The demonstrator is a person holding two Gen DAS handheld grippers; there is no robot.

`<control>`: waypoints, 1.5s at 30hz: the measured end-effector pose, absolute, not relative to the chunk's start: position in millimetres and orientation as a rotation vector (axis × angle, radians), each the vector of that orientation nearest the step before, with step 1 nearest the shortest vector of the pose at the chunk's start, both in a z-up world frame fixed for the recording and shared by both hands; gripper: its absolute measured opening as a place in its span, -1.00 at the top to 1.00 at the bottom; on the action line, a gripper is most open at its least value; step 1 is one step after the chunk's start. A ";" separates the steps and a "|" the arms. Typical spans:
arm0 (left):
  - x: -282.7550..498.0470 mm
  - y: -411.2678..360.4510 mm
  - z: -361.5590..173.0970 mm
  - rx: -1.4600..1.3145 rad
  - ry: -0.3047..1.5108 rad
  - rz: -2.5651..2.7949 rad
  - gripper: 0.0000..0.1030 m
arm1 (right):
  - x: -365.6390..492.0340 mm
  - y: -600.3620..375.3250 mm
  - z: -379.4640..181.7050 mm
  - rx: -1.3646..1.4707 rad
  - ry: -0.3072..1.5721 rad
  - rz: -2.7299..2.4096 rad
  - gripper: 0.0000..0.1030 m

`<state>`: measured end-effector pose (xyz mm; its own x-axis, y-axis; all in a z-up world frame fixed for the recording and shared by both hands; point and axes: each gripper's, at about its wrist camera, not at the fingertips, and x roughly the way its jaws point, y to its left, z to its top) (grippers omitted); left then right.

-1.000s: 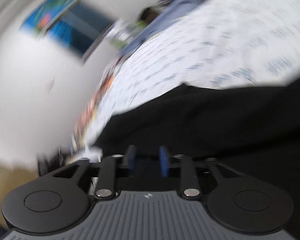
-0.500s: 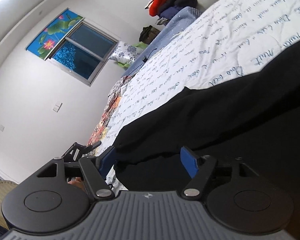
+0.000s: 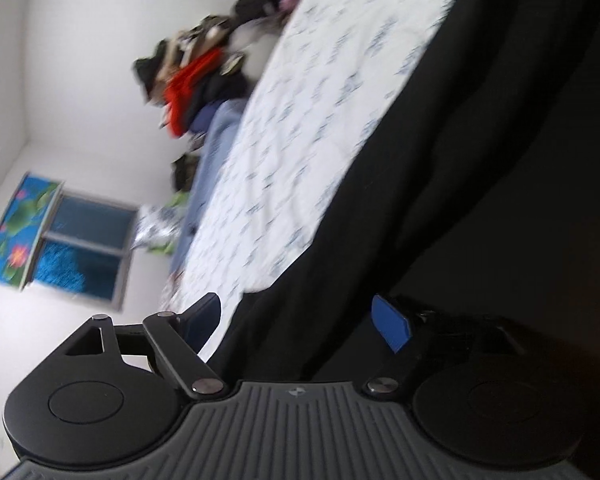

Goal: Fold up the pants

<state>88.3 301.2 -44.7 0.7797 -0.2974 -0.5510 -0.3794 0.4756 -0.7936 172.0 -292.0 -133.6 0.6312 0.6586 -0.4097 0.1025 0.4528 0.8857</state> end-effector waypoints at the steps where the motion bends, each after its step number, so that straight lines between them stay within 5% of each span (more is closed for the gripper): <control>1: 87.8 302.2 -38.6 -1.105 0.703 0.041 0.84 | 174.4 -292.7 -136.2 1.079 0.851 0.395 -0.62; 11: 93.2 301.6 -15.7 -1.115 0.693 -0.029 0.84 | 188.7 -259.1 -148.8 1.177 0.858 0.475 -0.59; 15: 91.1 302.8 -22.8 -1.130 0.701 -0.028 0.84 | 192.7 -254.5 -149.8 1.156 0.847 0.464 -0.10; 18: 89.1 304.9 -27.7 -1.129 0.708 -0.028 0.84 | 191.9 -251.9 -155.4 1.156 0.846 0.442 0.67; 21: 88.6 307.1 -33.9 -1.125 0.720 -0.026 0.84 | 188.2 -246.9 -155.9 1.118 0.817 0.435 0.88; 29: 83.0 320.6 -39.2 -1.127 0.725 -0.029 0.82 | 140.2 -254.7 -98.1 1.005 0.673 0.490 0.92; 36: 81.1 335.0 -92.7 -1.186 0.846 0.048 0.82 | 86.8 -249.4 -168.0 1.008 0.894 0.379 0.92; 45: 76.5 332.3 -78.4 -1.071 0.851 0.038 0.82 | 77.1 -247.2 -132.0 0.968 0.810 0.471 0.93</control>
